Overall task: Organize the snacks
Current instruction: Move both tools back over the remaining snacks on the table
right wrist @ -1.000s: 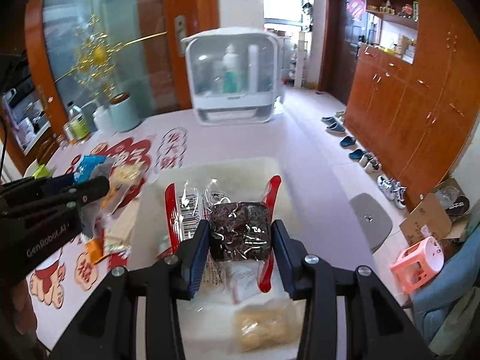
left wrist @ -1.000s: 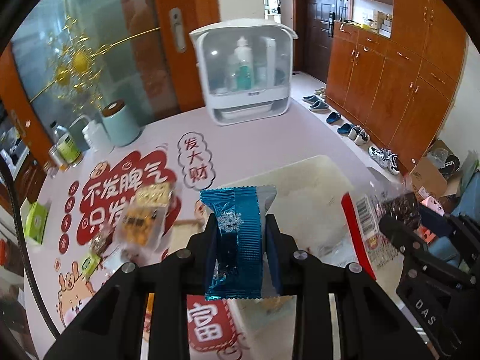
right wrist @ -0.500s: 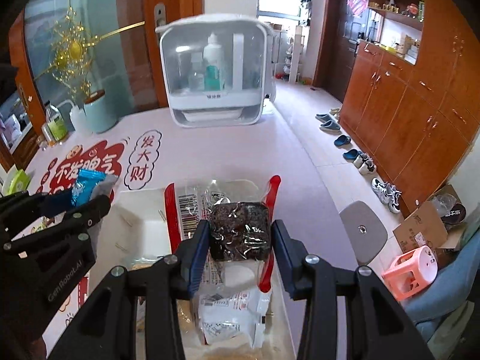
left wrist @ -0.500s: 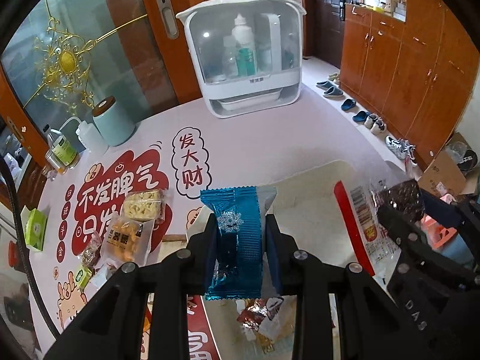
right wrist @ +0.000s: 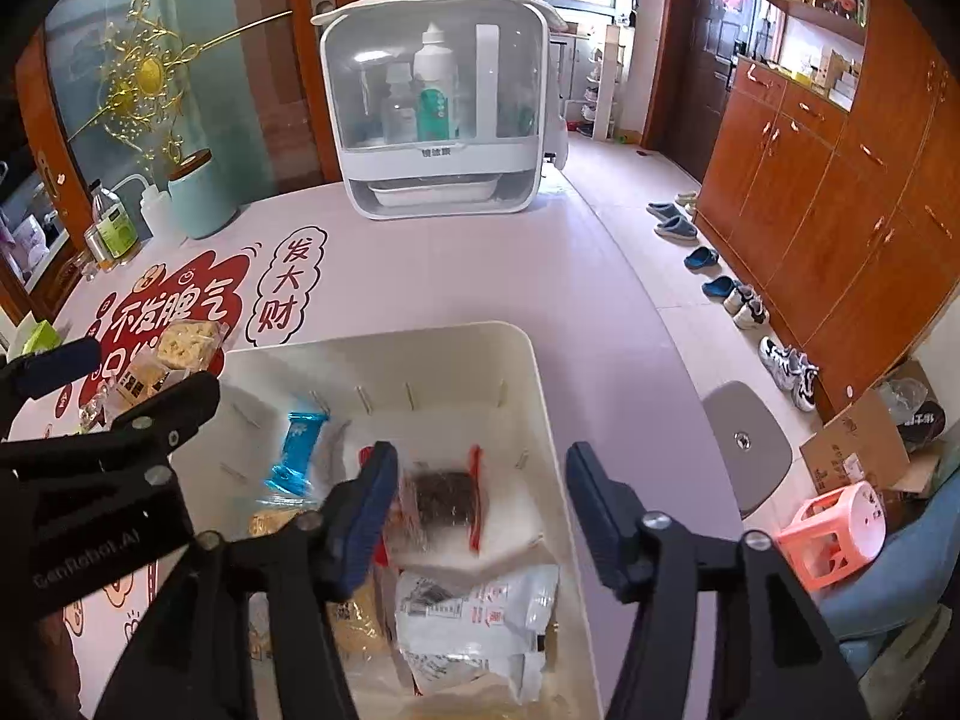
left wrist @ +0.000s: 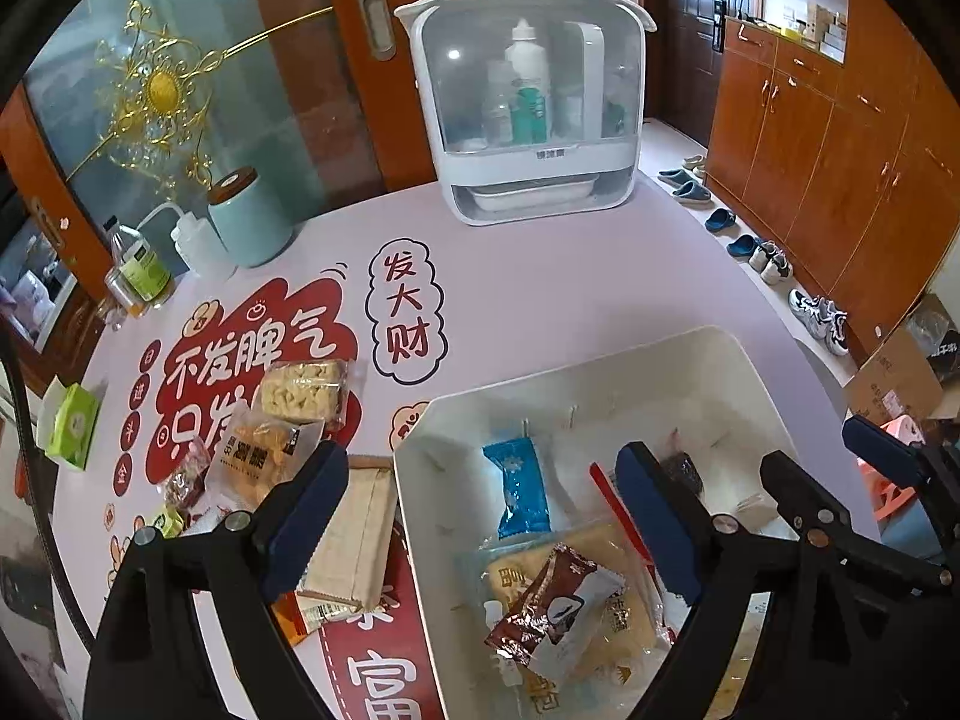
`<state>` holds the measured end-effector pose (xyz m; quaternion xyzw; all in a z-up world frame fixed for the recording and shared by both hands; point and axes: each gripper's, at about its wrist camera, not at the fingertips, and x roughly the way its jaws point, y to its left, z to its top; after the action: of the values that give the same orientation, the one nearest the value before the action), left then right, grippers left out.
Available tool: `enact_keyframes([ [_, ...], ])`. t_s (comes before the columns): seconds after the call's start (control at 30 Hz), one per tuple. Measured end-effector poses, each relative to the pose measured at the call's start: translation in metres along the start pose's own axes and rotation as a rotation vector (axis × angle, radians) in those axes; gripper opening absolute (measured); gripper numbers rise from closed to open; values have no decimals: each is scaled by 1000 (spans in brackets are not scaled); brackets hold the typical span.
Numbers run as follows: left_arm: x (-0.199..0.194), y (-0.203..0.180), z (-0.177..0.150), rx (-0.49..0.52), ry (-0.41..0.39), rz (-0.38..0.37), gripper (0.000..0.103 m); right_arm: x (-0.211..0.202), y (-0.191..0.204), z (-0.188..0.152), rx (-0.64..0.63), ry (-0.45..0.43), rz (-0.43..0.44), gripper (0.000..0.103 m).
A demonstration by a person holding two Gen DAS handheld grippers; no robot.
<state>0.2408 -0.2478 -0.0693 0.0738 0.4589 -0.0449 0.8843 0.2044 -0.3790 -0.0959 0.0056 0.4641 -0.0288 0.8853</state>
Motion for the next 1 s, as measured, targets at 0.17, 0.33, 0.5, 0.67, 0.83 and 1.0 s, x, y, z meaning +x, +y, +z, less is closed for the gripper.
enact_keyframes([
  [0.17,-9,1,-4,-5,-11,-2,90,-3,-2,-3,13,0,10,62],
  [0.33,-22,5,-9,-15,-25,-9,90,-14,0,-7,7,-12,13,62],
  [0.5,-39,9,-19,-16,-40,-4,90,-28,5,-12,5,-30,24,62],
  [0.67,-57,19,-34,-33,-49,0,90,-45,11,-22,-1,-42,40,62],
  [0.83,-70,32,-53,-49,-46,5,90,-60,17,-35,-8,-45,57,62],
  [1.0,-84,49,-77,-68,-39,25,90,-72,27,-50,-29,-38,72,62],
])
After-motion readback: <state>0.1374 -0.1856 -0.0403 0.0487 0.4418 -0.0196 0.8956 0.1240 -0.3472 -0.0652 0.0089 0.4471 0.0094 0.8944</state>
